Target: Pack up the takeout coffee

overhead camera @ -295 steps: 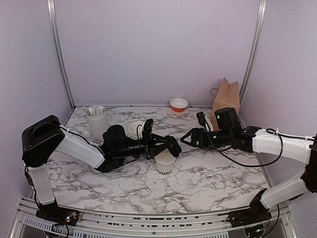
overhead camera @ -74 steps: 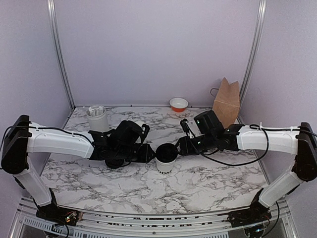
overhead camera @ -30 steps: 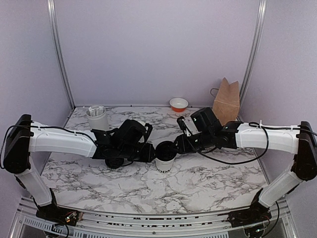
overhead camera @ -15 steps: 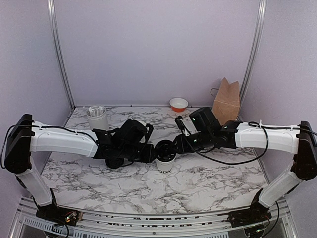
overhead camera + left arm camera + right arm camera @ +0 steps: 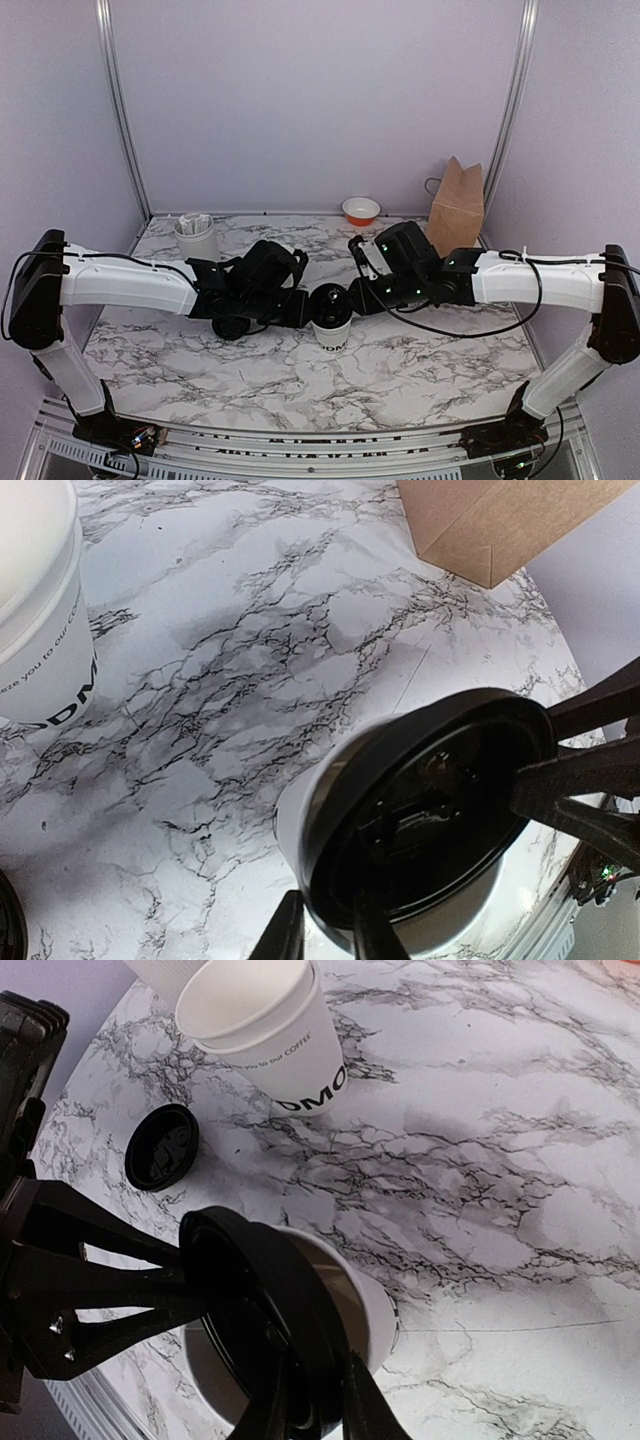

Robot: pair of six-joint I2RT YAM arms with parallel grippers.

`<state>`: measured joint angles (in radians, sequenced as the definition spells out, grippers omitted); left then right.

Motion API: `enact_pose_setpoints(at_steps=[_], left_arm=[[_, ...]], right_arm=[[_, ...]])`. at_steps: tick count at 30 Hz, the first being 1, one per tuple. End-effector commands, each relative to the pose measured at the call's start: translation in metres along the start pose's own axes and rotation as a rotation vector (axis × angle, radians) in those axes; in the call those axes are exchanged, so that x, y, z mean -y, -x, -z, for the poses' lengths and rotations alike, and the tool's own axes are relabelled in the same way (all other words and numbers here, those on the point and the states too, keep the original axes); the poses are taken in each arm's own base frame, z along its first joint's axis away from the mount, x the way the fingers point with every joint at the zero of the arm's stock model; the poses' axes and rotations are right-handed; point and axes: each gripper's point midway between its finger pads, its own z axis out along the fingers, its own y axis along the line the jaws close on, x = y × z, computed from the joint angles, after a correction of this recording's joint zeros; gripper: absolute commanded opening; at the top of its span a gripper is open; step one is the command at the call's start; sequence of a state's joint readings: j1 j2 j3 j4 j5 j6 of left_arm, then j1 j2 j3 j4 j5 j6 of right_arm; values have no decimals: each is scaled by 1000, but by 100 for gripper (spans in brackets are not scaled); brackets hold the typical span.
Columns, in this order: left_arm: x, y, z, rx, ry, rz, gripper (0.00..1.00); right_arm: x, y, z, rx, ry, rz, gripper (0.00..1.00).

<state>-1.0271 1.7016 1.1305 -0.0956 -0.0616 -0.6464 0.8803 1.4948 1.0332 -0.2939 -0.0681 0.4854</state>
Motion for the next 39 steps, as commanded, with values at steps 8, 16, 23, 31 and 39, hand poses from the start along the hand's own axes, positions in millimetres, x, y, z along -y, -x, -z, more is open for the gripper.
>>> enact_pose_setpoints(at_steps=[8, 16, 23, 31, 39], left_arm=[[13, 8, 3, 13, -31, -12, 19], [15, 12, 8, 23, -32, -11, 19], [19, 18, 16, 37, -43, -7, 20], [32, 34, 44, 81, -105, 30, 21], [46, 70, 95, 180, -277, 241, 32]], right_arm=[[1, 18, 10, 128, -70, 50, 2], [1, 29, 25, 246, -148, 102, 0], [-4, 33, 35, 341, -275, 206, 0], [-5, 44, 45, 398, -340, 260, 0], [-13, 52, 63, 489, -421, 384, 0]])
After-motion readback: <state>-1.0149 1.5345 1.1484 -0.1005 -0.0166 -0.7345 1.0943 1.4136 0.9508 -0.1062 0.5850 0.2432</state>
